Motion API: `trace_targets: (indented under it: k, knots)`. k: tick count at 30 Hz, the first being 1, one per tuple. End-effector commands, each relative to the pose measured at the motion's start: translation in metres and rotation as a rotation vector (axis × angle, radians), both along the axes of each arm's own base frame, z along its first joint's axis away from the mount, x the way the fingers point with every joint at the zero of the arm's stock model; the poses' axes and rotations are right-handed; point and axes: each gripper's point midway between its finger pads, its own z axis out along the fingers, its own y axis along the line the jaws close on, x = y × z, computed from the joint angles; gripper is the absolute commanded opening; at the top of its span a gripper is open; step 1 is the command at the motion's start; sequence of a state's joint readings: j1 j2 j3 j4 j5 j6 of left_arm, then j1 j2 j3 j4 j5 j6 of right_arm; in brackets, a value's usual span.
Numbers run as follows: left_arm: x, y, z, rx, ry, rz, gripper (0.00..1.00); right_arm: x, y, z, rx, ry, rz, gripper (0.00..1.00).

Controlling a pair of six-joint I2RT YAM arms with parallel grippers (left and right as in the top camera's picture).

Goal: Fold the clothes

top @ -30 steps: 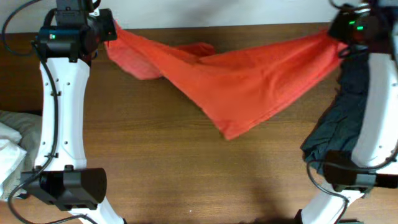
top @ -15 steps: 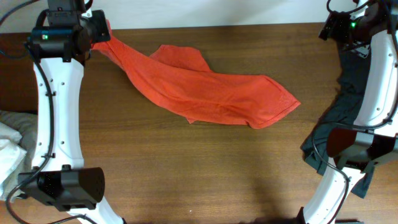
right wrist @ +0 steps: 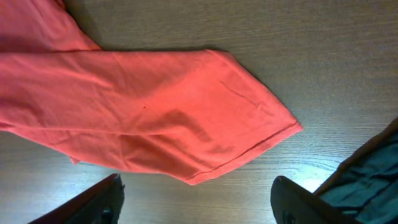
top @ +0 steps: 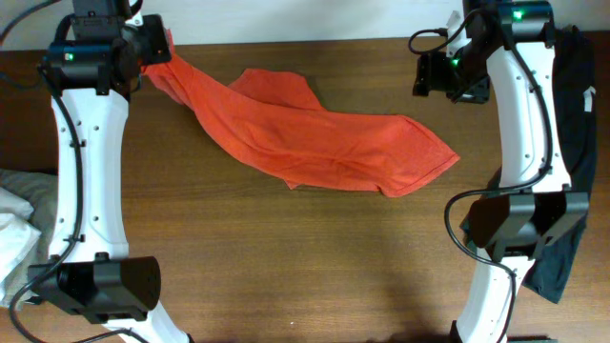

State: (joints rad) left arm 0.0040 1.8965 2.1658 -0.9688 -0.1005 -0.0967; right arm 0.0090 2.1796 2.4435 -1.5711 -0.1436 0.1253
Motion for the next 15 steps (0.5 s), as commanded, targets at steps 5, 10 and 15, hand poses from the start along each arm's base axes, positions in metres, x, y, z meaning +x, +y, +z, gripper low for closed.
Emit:
trace_targets:
  k: [5, 10, 15]
  knots:
    - [0.009, -0.026, 0.018, -0.004, -0.067, -0.072, 0.01, -0.051, 0.06, -0.092, 0.018, 0.294, 0.161, 0.6]
    - [0.014, -0.027, 0.005, -0.004, -0.042, -0.073, 0.01, -0.106, 0.176, -0.114, -0.008, 0.35, 0.47, 0.62]
    - [0.01, -0.027, 0.0, -0.004, -0.015, -0.073, 0.01, -0.123, 0.24, -0.149, 0.081, 0.36, 0.637, 0.7]
